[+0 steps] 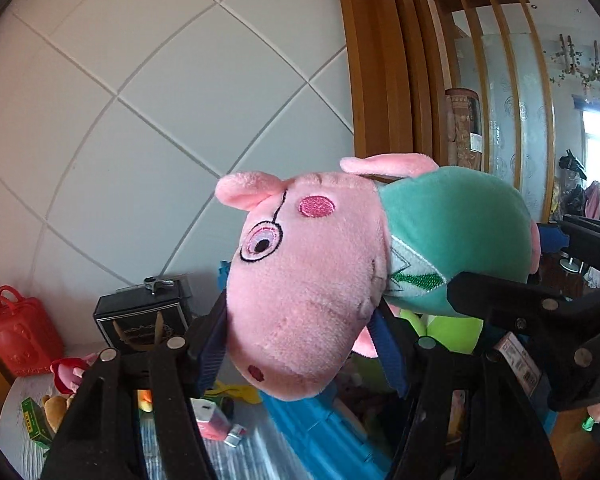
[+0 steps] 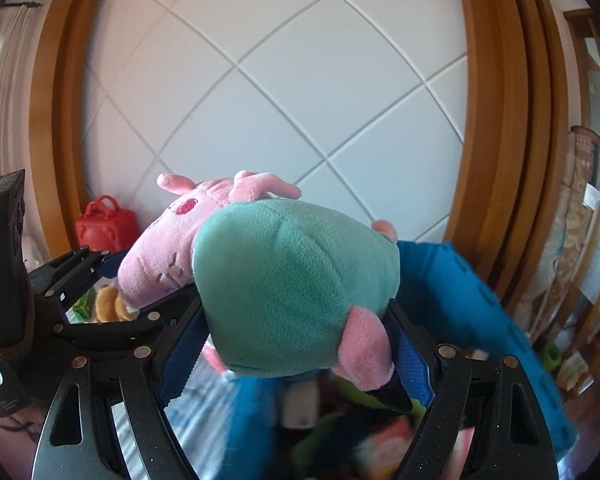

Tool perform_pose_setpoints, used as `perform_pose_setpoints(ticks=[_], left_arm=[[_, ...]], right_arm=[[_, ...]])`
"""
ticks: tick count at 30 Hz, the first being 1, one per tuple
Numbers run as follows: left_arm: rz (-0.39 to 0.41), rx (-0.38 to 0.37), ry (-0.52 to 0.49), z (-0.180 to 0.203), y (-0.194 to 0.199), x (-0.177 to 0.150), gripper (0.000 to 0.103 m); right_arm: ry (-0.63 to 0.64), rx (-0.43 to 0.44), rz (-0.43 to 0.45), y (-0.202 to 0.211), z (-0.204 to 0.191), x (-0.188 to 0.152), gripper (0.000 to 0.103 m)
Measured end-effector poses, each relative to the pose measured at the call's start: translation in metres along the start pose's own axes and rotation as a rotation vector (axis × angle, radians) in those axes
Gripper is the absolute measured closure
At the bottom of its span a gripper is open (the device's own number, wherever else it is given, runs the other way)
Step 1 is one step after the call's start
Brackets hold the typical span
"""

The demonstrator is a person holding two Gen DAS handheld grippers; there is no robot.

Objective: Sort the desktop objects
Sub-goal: 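Carry the pig plush over the crate and open both tools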

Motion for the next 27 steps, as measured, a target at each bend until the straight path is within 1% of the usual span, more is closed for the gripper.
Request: perform_pose_setpoints(ticks=[2,4,8,10,14,17,19,21,23,25,26,27], left_arm=[[-0.028,0.013,0.000,0.024,-0.019,0.015,0.039],[-0.058,0.024,-0.002,0.043,-0.040,0.026,0.039],[-0.129,0.042,-0.014,0.071,-0.083,0.040,0.039],[-0.149,0.057,-0.018,0.079,-0.098,0.039,0.039],[-0.216,0.075,-0.022,0.089,-0.126,0.029,0.038],[-0.263,0.095,-0.048,0.097,-0.141,0.018,0.038],[-0.274,0.119,-0.045,0.097,-0.145,0.013,0.037],[-0.287,0.116,-0.030,0.097,-0.145,0.010,0.036],[-0.293,0.115,-0.014,0.094,-0.142,0.008,0.035],[-0.297,0.126,-0.007,0.092,-0.139,0.009,0.027],[-0.297,0.129,0.001,0.091,-0.136,0.007,0.026],[-0.297,0.128,0.008,0.090,-0.133,0.007,0.026]], right_arm=[[-0.001,0.013,-0.018,-0.006,0.037,0.008,0.019],[-0.030,0.044,-0.047,-0.016,0.071,0.016,0.019],[-0.063,0.067,-0.086,-0.033,0.129,0.028,0.019],[-0.080,0.075,-0.098,-0.044,0.145,0.030,0.018],[-0.110,0.073,-0.131,-0.066,0.168,0.023,0.018],[-0.133,0.057,-0.141,-0.080,0.183,0.017,0.018],[-0.141,0.054,-0.151,-0.086,0.188,0.013,0.018],[-0.136,0.030,-0.161,-0.089,0.194,0.009,0.018],[-0.118,0.000,-0.163,-0.087,0.195,0.004,0.014],[-0.112,-0.023,-0.159,-0.081,0.197,0.002,0.009],[-0.114,-0.027,-0.157,-0.079,0.198,0.002,0.006],[-0.115,-0.035,-0.156,-0.075,0.198,0.001,0.006]])
Point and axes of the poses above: each gripper's, at about its wrist camera, not at the fingertips, and y roughly against the way its jaws point, z to its right, x to its top, the point moved 10 cm from there along -y, roughly the way its jaws point, and after that the axes turned 5 degrees about x, right-handed, at the moved point
